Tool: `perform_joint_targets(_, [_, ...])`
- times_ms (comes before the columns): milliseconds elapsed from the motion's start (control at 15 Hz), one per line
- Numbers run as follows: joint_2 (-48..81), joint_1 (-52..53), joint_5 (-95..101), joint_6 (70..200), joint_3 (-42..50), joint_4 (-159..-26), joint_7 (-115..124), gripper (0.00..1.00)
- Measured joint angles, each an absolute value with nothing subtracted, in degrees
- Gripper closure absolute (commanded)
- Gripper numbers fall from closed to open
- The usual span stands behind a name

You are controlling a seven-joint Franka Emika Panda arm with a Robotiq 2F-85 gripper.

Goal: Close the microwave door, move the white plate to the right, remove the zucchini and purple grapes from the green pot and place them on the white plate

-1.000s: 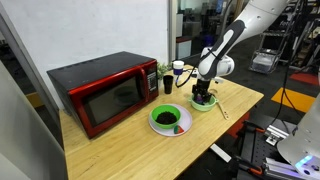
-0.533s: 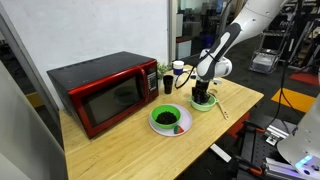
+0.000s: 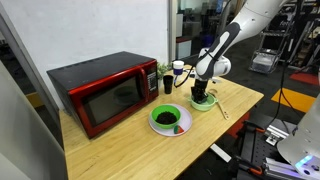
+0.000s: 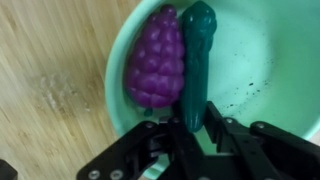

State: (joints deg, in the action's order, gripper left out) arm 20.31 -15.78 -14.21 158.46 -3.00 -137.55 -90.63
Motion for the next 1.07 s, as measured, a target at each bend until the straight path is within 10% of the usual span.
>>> perform_joint_targets(1067, [10.49, -12.33, -11.52, 130.15, 0.50, -126.22, -71.63, 0.93])
